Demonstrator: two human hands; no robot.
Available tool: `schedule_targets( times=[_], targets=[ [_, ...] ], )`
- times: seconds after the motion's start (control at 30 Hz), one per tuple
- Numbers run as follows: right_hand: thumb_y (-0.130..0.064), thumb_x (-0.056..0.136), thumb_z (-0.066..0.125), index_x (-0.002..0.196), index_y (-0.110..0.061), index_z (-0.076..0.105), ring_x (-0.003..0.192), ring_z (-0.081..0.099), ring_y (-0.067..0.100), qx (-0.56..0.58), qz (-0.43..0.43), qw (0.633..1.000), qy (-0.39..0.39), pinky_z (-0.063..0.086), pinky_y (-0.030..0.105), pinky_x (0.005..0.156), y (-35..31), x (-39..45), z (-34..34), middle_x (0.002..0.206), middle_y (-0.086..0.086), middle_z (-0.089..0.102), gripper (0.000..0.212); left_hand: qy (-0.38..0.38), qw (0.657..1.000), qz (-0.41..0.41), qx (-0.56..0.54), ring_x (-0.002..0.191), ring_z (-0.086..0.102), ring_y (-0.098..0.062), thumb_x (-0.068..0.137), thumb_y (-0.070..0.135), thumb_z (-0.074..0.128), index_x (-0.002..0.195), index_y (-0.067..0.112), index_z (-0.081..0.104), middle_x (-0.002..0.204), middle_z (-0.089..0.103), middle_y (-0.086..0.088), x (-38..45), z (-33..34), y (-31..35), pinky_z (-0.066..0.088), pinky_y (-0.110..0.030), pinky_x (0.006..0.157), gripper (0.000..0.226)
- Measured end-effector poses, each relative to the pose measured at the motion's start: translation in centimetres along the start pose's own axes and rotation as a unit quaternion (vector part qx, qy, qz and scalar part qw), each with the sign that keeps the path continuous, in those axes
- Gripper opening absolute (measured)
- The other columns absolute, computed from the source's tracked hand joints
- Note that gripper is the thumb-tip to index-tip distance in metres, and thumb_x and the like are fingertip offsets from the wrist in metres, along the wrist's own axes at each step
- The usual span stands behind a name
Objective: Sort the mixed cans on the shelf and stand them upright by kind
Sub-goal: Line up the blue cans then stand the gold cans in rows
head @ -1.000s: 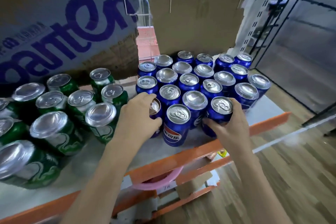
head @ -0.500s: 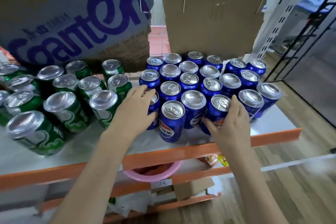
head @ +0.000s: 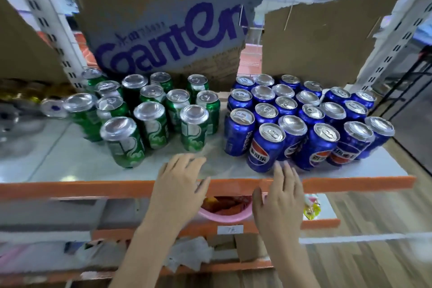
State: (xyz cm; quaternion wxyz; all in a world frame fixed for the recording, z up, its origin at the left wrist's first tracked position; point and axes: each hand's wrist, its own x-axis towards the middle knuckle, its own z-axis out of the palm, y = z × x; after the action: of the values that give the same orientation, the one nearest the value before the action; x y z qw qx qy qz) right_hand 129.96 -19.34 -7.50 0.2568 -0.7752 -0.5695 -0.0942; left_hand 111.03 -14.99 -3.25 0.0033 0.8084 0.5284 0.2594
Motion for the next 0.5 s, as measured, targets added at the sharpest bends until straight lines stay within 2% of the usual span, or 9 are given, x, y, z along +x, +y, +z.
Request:
schedule_targets(
  times=[0.07, 0.13, 0.2, 0.23, 0.3, 0.37, 0.43, 0.5],
  targets=[
    [-0.015, 0.068, 0.077, 0.120, 0.000, 0.058, 0.118, 0.053, 0.037, 0.008, -0.022, 1.000, -0.021, 0.043, 0.049, 0.098, -3.5, -1.8, 0.1, 0.124, 0.019, 0.058, 0.057, -0.018, 1.000, -0.014, 0.016, 0.079, 0.065, -0.022, 0.066, 0.028, 0.079, 0.090, 0.016, 0.069, 0.085, 0.066, 0.001, -2.9, -1.3, -2.7, 0.053, -0.033, 0.065, 0.028],
    [-0.015, 0.067, 0.078, 0.115, -0.002, 0.063, 0.113, 0.057, 0.035, 0.027, -0.043, 0.998, -0.034, 0.044, 0.049, 0.095, -7.6, -3.6, 0.1, 0.118, 0.016, 0.063, 0.052, -0.041, 0.997, -0.032, 0.051, 0.074, 0.066, -0.019, 0.064, 0.034, 0.080, 0.084, 0.020, 0.070, 0.080, 0.066, 0.005, -6.2, -2.9, -6.0, 0.053, -0.031, 0.059, 0.027],
    [-0.024, 0.078, 0.062, 0.114, -0.003, 0.064, 0.110, 0.059, 0.034, 0.052, -0.075, 0.995, -0.044, 0.046, 0.046, 0.094, -12.2, -5.9, 0.3, 0.115, 0.013, 0.065, 0.042, -0.068, 0.992, -0.060, 0.088, 0.073, 0.067, -0.018, 0.060, 0.038, 0.082, 0.082, 0.021, 0.070, 0.079, 0.066, 0.005, -10.0, -5.2, -9.8, 0.054, -0.032, 0.058, 0.030],
    [-0.029, 0.081, 0.051, 0.115, -0.003, 0.063, 0.109, 0.059, 0.033, 0.067, -0.096, 0.992, -0.056, 0.047, 0.043, 0.094, -14.7, -7.1, 0.4, 0.114, 0.013, 0.065, 0.044, -0.087, 0.988, -0.085, 0.097, 0.074, 0.067, -0.019, 0.059, 0.037, 0.084, 0.083, 0.020, 0.070, 0.079, 0.066, 0.005, -12.2, -6.1, -12.0, 0.054, -0.033, 0.060, 0.033],
    [-0.030, 0.082, 0.044, 0.115, -0.003, 0.062, 0.107, 0.060, 0.031, 0.091, -0.146, 0.982, -0.082, 0.044, 0.039, 0.096, -19.5, -9.7, 1.1, 0.113, 0.012, 0.065, 0.047, -0.110, 0.978, -0.145, 0.099, 0.079, 0.066, -0.022, 0.070, 0.035, 0.077, 0.088, 0.019, 0.068, 0.084, 0.064, 0.003, -16.5, -8.8, -16.3, 0.053, -0.036, 0.066, 0.026],
    [-0.022, 0.080, 0.060, 0.115, -0.003, 0.062, 0.104, 0.061, 0.031, 0.108, -0.185, 0.971, -0.105, 0.048, 0.039, 0.092, -23.9, -12.3, 2.0, 0.110, 0.011, 0.065, 0.040, -0.113, 0.969, -0.192, 0.106, 0.088, 0.064, -0.021, 0.080, 0.035, 0.068, 0.097, 0.021, 0.064, 0.093, 0.063, 0.005, -20.7, -12.1, -20.1, 0.049, -0.034, 0.072, 0.023],
    [-0.016, 0.072, 0.076, 0.114, -0.004, 0.063, 0.101, 0.062, 0.032, 0.116, -0.205, 0.961, -0.147, 0.051, 0.042, 0.086, -28.2, -14.6, 2.7, 0.107, 0.011, 0.066, 0.046, -0.123, 0.953, -0.238, 0.141, 0.100, 0.059, -0.018, 0.086, 0.042, 0.059, 0.109, 0.025, 0.058, 0.107, 0.058, 0.007, -24.6, -14.9, -23.9, 0.045, -0.030, 0.078, 0.028],
    [-0.018, 0.068, 0.081, 0.112, -0.004, 0.064, 0.099, 0.063, 0.031, 0.108, -0.224, 0.952, -0.178, 0.052, 0.041, 0.083, -31.9, -16.6, 3.1, 0.106, 0.010, 0.067, 0.049, -0.119, 0.944, -0.274, 0.139, 0.079, 0.065, -0.023, 0.067, 0.036, 0.080, 0.092, 0.020, 0.066, 0.089, 0.063, 0.002, -27.8, -17.6, -27.1, 0.049, -0.033, 0.062, 0.033]
  ],
)
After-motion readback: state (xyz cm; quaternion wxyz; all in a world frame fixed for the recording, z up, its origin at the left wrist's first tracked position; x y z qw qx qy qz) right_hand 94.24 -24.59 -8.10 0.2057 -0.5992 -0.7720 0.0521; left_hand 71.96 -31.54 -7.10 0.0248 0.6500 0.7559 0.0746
